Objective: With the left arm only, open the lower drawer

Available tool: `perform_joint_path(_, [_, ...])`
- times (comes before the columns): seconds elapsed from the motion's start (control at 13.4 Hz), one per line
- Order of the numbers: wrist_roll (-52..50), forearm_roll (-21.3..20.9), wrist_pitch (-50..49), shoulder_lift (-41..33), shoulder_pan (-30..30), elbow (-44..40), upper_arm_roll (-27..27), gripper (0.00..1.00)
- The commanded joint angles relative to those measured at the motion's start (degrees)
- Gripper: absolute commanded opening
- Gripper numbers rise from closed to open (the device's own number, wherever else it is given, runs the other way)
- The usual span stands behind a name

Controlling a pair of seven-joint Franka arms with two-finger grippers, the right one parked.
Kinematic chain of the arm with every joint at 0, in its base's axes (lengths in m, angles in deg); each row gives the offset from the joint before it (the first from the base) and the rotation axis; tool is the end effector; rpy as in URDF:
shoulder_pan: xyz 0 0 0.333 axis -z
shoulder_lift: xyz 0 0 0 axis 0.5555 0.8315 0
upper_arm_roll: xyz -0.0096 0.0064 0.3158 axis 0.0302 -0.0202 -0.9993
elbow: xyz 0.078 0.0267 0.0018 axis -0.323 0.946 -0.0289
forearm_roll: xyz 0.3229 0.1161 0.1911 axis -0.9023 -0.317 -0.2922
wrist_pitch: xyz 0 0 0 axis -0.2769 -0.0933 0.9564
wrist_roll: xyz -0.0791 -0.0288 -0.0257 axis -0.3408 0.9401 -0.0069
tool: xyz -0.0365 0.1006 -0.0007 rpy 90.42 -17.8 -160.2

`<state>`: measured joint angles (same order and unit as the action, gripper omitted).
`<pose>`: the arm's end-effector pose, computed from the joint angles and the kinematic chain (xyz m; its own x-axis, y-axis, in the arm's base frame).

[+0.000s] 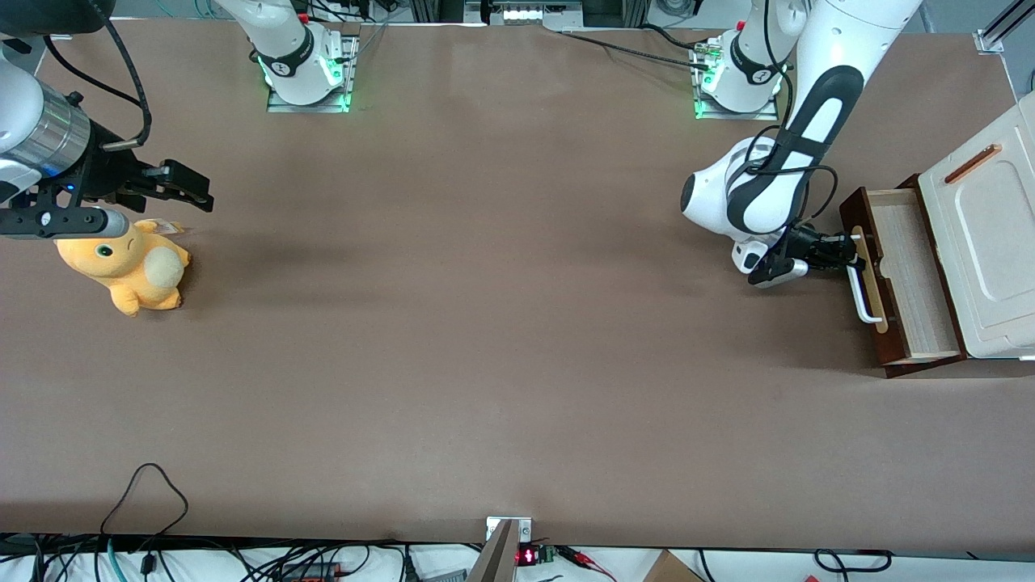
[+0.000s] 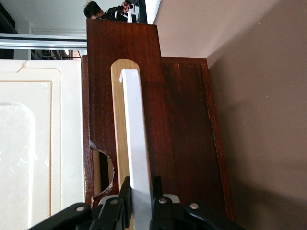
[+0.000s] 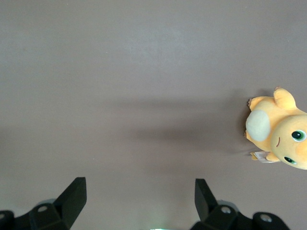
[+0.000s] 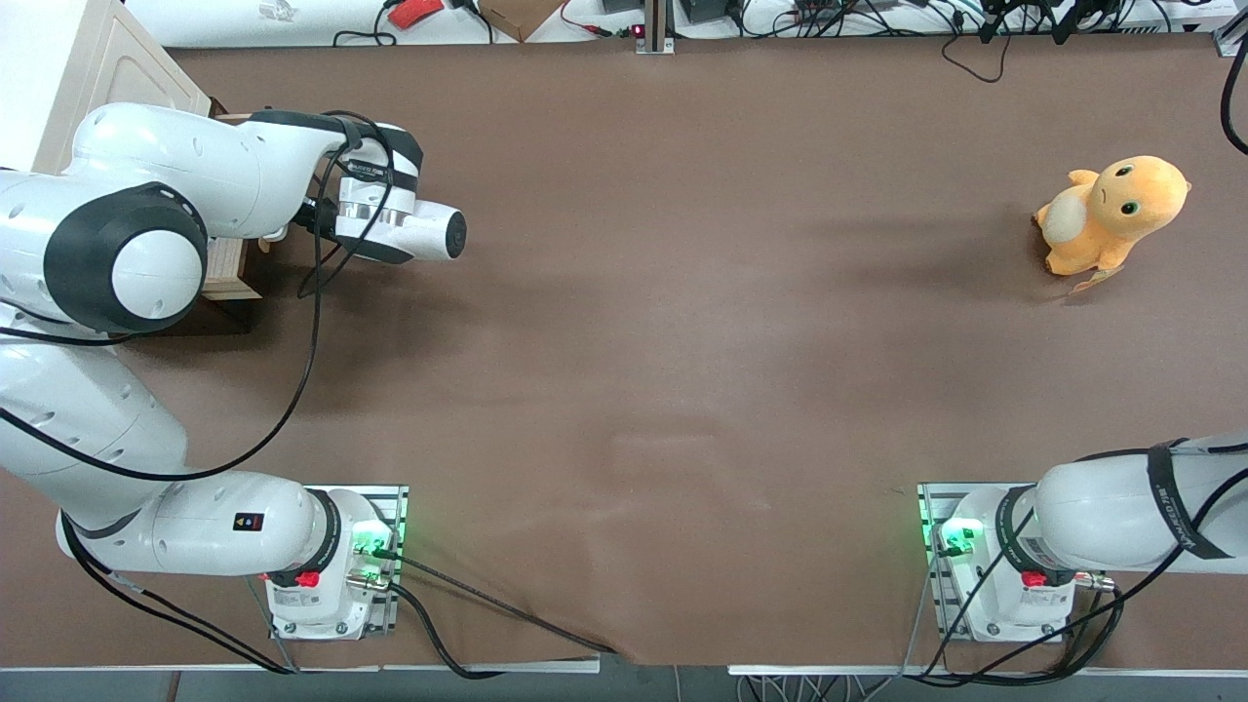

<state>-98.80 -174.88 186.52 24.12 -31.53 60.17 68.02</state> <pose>0.4642 -0.0544 0.1781 0.9581 -0.2853 -0.0266 -0.0926 -0.2204 -0.9710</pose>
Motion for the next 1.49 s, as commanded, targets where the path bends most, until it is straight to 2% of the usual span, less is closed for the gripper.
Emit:
perform_joint_path(0.0, [3.89,-0.09,2.14,-0.50,2.97,-2.42,2.78,0.23])
perform_joint_path(0.07, [3.89,1.05,2.14,-0.50,2.97,-2.51,2.78,0.40])
perform_joint_path(0.22, [3.98,1.58,2.14,-1.46,2.88,-2.51,2.78,0.90])
perform_joint_path(0.3, [3.89,1.93,2.14,-2.08,2.88,-2.51,2.87,1.00])
perform_joint_path(0.37, [3.98,4.72,2.23,-2.78,2.88,-3.38,3.39,1.00])
perform_joint_path(0.52, [8.16,16.28,3.01,-3.57,2.88,-8.90,4.10,1.00])
perform_joint_path(0.67, [20.35,28.42,5.12,-5.77,2.10,-15.66,4.02,1.00])
perform_joint_path(1.04, [38.92,52.24,3.55,-12.00,-1.76,-28.77,3.40,1.00])
perform_joint_path(1.19, [45.35,62.79,0.57,-14.90,-3.26,-33.07,1.91,1.00])
perform_joint_path(1.42, [53.17,77.66,-3.40,-18.60,-3.79,-38.19,-3.96,1.00])
